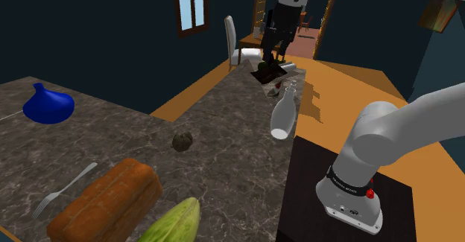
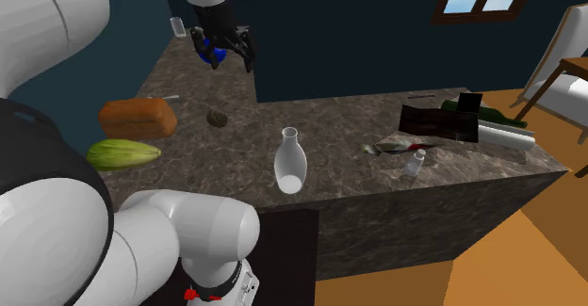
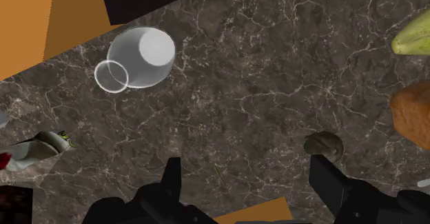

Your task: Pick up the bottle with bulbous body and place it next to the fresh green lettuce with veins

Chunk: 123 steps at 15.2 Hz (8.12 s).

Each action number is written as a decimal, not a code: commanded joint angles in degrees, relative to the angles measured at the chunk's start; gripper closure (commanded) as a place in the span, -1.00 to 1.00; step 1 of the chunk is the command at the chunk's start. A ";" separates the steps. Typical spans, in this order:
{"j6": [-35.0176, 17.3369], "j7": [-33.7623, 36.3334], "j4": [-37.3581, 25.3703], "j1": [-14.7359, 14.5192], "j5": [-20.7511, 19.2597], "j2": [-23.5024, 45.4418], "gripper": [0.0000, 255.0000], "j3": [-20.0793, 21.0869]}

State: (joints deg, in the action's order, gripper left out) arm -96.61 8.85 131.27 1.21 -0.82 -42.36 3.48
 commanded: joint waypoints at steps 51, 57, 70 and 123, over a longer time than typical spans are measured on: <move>-18.71 -11.23 26.33 9.59 -8.45 -8.70 1.00 -17.22; -13.92 -11.17 21.95 9.18 -7.71 -9.13 1.00 -16.45; -4.44 -11.13 11.47 8.38 -6.35 -8.15 1.00 -15.10; 16.09 13.35 -29.56 2.93 5.17 12.28 1.00 8.44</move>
State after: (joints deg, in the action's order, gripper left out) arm -80.24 20.78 102.36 4.32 4.06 -30.90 10.74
